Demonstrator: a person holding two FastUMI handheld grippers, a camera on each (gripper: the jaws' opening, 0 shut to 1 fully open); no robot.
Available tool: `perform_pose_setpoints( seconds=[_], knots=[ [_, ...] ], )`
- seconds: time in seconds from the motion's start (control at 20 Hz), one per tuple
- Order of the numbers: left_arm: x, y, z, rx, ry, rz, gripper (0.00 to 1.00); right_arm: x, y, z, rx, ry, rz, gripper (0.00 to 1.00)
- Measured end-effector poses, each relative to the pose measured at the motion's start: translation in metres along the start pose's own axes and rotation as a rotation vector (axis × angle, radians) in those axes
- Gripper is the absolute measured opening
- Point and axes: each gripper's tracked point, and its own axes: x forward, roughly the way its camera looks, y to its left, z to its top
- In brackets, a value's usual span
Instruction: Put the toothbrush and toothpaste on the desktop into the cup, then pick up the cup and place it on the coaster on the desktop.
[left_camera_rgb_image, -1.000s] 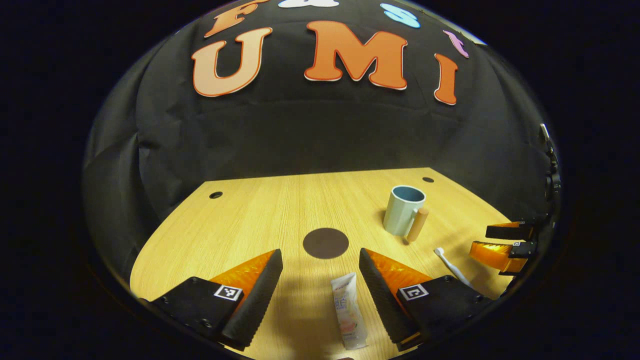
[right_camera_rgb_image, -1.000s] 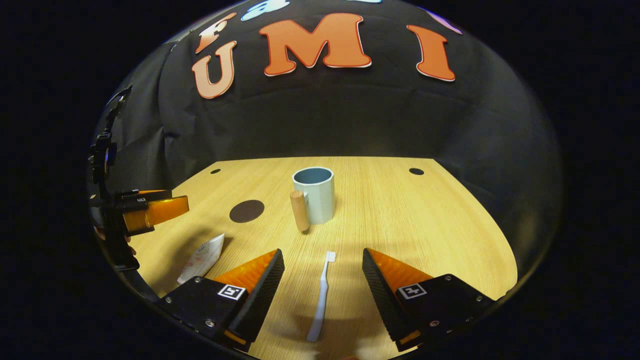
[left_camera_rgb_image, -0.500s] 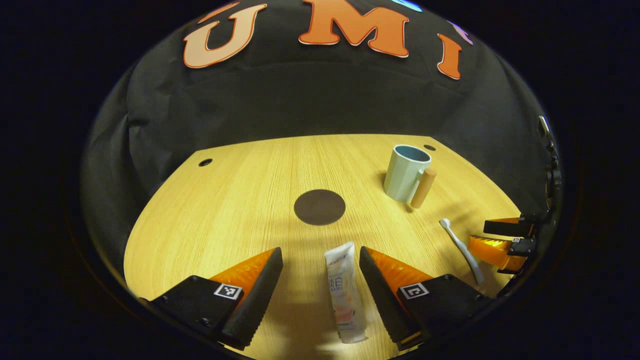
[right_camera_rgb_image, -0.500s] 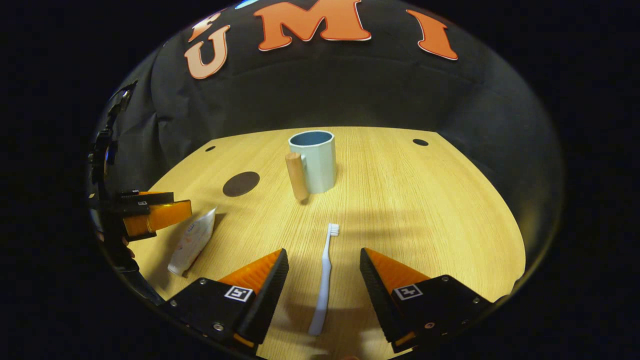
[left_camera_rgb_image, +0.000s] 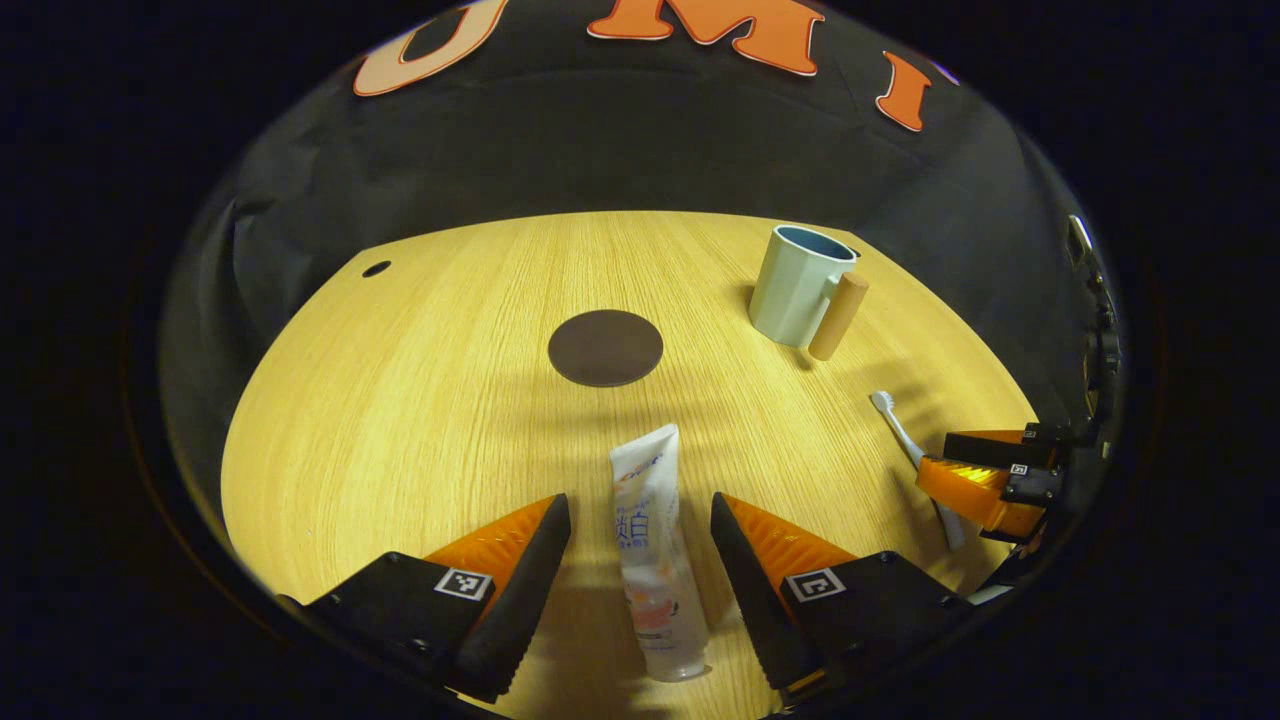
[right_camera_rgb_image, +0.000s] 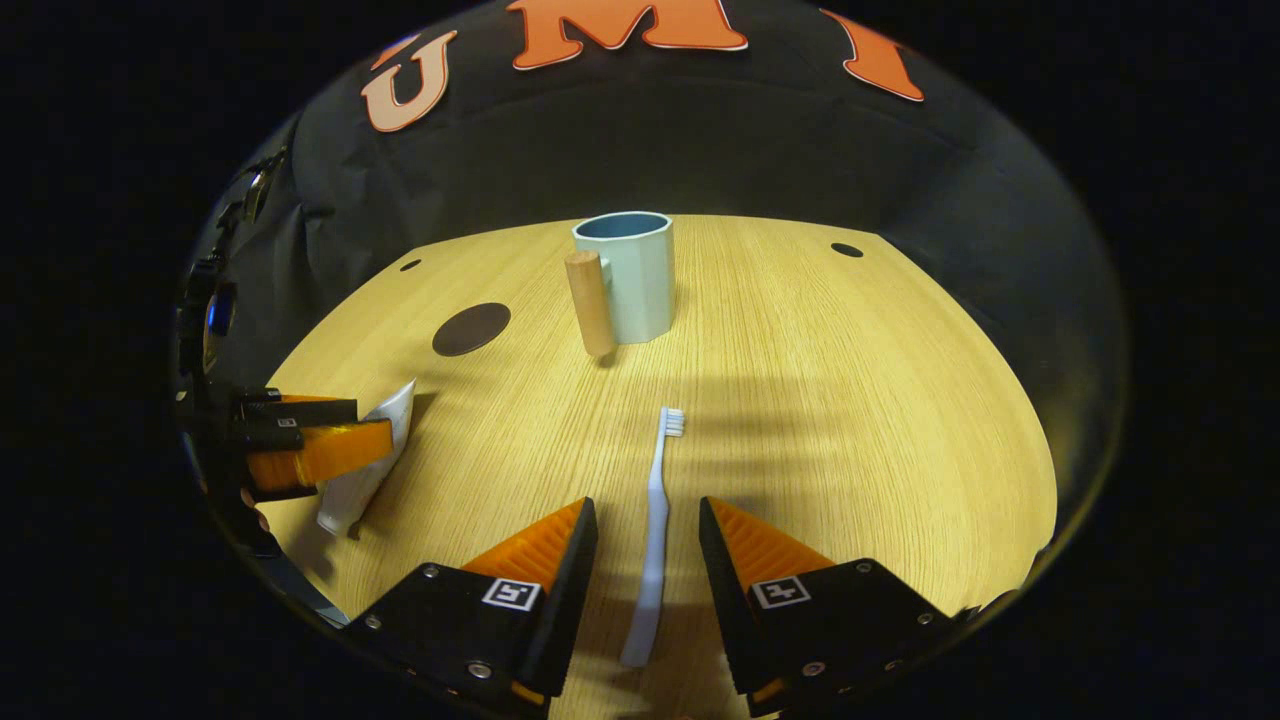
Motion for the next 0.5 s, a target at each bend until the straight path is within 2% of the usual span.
perform_pose_setpoints(
  seconds=[0.05,0.25,0.3,0.35,0.4,0.45,0.5],
  knots=[
    [0.001,-0.001,-0.003,-0.006,0.012,-0.003,0.91,0.001,0.001,-0.001,-0.007,0.006,0.000,0.56],
    [0.002,-0.003,-0.011,-0.031,0.052,-0.008,0.92,0.006,0.005,-0.008,-0.024,0.039,0.000,0.52],
    [0.003,-0.004,-0.014,-0.043,0.063,-0.005,0.83,0.006,0.007,-0.009,-0.025,0.046,0.001,0.47],
    [0.002,-0.004,-0.011,-0.044,0.052,-0.007,0.79,0.008,0.006,-0.007,-0.028,0.040,-0.006,0.44],
    [0.004,-0.002,-0.014,-0.047,0.055,0.001,0.76,0.006,0.005,-0.008,-0.029,0.044,-0.012,0.34],
    [0.002,0.000,-0.014,-0.055,0.057,0.007,0.72,0.006,0.002,-0.007,-0.030,0.042,-0.023,0.37],
    [0.005,0.004,-0.014,-0.056,0.053,0.022,0.65,0.005,0.001,-0.007,-0.031,0.042,-0.031,0.30]
  ],
)
